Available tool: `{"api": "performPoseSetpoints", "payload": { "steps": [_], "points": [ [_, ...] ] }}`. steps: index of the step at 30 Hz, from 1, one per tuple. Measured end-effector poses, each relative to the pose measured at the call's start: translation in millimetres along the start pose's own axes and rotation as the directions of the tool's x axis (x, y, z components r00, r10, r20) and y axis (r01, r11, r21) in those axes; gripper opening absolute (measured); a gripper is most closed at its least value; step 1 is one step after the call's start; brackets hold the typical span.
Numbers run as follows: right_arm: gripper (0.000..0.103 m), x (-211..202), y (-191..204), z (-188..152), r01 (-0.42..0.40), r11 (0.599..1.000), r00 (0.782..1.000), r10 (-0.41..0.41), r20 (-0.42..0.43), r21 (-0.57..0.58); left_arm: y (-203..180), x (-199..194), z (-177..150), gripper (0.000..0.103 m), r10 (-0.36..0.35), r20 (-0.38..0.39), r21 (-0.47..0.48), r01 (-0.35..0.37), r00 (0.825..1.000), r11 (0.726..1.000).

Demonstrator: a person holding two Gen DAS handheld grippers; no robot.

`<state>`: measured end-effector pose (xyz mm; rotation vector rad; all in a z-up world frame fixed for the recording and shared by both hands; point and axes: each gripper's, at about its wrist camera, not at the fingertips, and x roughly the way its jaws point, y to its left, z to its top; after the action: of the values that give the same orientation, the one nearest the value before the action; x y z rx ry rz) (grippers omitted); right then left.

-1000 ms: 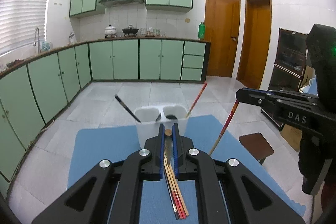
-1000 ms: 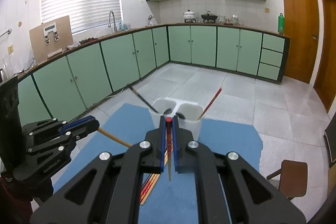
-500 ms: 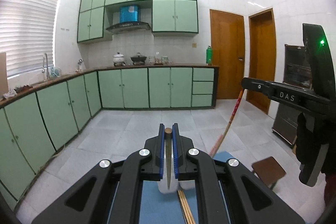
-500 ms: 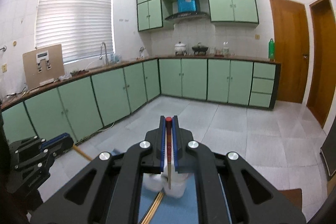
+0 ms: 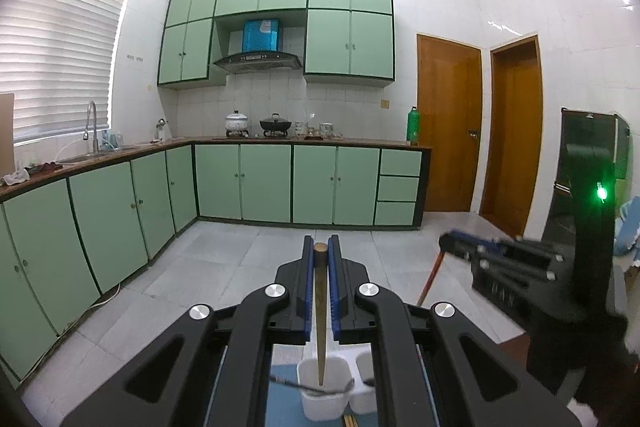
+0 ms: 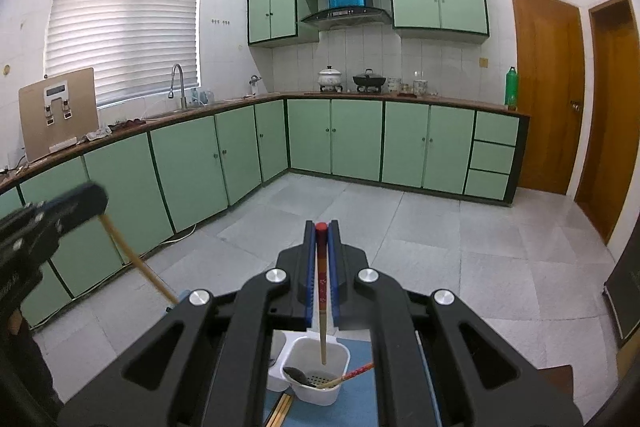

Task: Organize utensils
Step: 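Lift both chopsticks and lower them into the white holder, then open both grippers and withdraw from the holder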

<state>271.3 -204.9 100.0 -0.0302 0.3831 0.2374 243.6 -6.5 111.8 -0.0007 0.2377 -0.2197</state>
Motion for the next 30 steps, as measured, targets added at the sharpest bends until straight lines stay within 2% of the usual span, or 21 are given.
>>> {"api": "performPoseSetpoints", "payload": {
  "steps": [6,11,14,18,20,25,30],
  "points": [
    [0.005,12,4,-14,0.005,1.000,1.000,-0.005,-0.020,0.000,-9,29,-16,0.007,0.009,-0.016,0.003,-0.009,1.000,1.000],
    [0.006,25,10,-33,0.007,1.000,0.997,-0.009,-0.081,-0.023,-3,61,-42,0.007,-0.013,-0.121,-0.032,0.009,0.993,0.999],
    [0.012,24,12,-44,0.011,0.999,0.995,-0.015,-0.101,-0.038,4,68,-55,0.007,-0.032,-0.177,-0.070,0.020,0.984,0.997],
    [0.028,9,3,-49,0.018,1.000,0.997,-0.019,-0.078,-0.008,11,55,-59,0.009,-0.037,-0.174,-0.074,0.025,0.984,0.997],
    [0.032,-3,0,-50,0.026,1.000,0.998,-0.026,-0.063,0.002,11,45,-58,0.013,-0.037,-0.165,-0.072,0.025,0.986,0.997],
    [0.046,-42,-9,-61,0.024,0.999,1.000,-0.023,-0.021,0.042,12,14,-57,0.034,-0.034,-0.148,-0.077,0.023,0.988,0.997],
    [0.062,-76,-6,-93,0.021,0.999,1.000,-0.020,-0.023,0.038,8,-23,-83,0.043,-0.013,-0.156,-0.073,0.001,0.988,0.997]
  ]
}}
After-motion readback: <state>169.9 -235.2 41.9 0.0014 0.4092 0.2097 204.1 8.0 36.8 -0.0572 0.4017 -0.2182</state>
